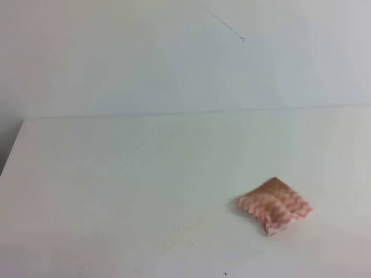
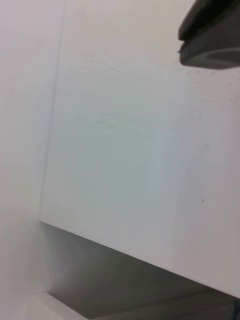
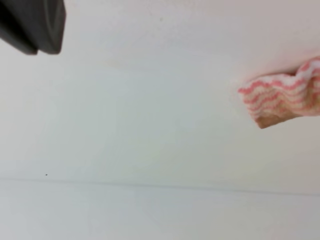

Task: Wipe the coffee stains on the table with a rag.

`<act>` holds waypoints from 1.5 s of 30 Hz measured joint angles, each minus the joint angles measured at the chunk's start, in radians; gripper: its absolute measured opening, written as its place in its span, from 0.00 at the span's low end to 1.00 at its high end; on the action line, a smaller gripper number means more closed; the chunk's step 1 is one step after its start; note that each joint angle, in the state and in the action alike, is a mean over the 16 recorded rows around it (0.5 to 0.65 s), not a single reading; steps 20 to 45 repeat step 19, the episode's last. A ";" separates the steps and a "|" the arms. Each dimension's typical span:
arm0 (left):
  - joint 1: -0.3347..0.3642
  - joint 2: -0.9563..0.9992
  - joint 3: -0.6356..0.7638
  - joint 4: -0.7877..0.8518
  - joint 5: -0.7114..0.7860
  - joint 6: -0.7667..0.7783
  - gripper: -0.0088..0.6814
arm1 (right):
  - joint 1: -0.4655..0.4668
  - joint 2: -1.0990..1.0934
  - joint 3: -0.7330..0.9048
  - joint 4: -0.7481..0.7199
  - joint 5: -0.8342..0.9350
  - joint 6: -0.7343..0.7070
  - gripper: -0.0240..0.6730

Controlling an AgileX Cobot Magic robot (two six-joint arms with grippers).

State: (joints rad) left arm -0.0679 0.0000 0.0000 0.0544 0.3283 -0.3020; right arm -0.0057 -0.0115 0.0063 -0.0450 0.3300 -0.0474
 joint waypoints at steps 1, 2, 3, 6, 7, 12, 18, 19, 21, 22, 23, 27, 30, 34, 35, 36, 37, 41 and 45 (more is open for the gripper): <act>0.000 0.000 0.000 0.000 0.000 0.000 0.01 | 0.001 0.000 0.000 0.000 -0.001 0.000 0.03; 0.000 0.000 0.000 0.000 0.000 0.000 0.01 | 0.001 0.000 0.000 0.000 -0.002 0.000 0.03; 0.000 0.000 0.000 0.000 0.000 0.000 0.01 | 0.002 0.000 0.000 0.000 -0.002 0.000 0.03; 0.000 0.000 0.000 0.000 0.000 0.000 0.01 | 0.002 0.000 0.000 -0.001 -0.003 0.000 0.03; 0.000 0.000 0.000 0.000 0.000 0.000 0.01 | 0.002 0.000 0.000 -0.001 -0.003 0.000 0.03; 0.000 0.000 0.000 0.000 0.000 0.000 0.01 | 0.001 0.000 0.000 -0.008 -0.004 0.000 0.03; 0.000 0.000 0.000 0.000 0.000 0.000 0.01 | 0.001 0.000 0.000 -0.013 -0.005 0.000 0.03; 0.000 0.000 0.000 0.000 0.000 0.000 0.01 | 0.001 0.000 0.000 -0.014 -0.005 0.000 0.03; 0.000 0.000 0.000 0.000 0.000 0.000 0.01 | 0.001 0.000 0.000 -0.014 -0.005 0.000 0.03; 0.000 0.000 0.000 0.000 0.000 0.000 0.01 | 0.001 0.000 0.000 -0.014 -0.005 0.000 0.03; 0.000 0.000 0.000 0.000 0.000 0.000 0.01 | 0.001 0.000 0.000 -0.014 -0.005 0.000 0.03; 0.000 0.000 0.000 0.000 0.000 0.000 0.01 | 0.001 0.000 0.000 -0.014 -0.005 0.000 0.03; 0.000 0.000 0.000 0.000 0.000 0.000 0.01 | 0.001 0.000 0.000 -0.014 -0.005 0.000 0.03; 0.000 0.000 0.000 0.000 0.000 0.000 0.01 | 0.001 0.000 0.000 -0.014 -0.005 0.000 0.03; 0.000 0.000 0.000 0.000 0.000 0.000 0.01 | 0.001 0.000 0.000 -0.014 -0.005 0.000 0.03; 0.000 0.000 0.000 0.000 0.000 0.000 0.01 | 0.001 0.000 0.000 -0.014 -0.005 0.000 0.03; 0.000 0.000 0.000 0.000 0.000 0.000 0.01 | 0.001 0.000 0.000 -0.014 -0.005 0.000 0.03; 0.000 0.000 0.000 0.000 0.000 0.000 0.01 | 0.001 0.000 0.000 -0.014 -0.005 0.000 0.03; 0.000 0.000 0.000 0.000 0.000 0.000 0.01 | 0.001 0.000 0.000 -0.014 -0.005 0.000 0.03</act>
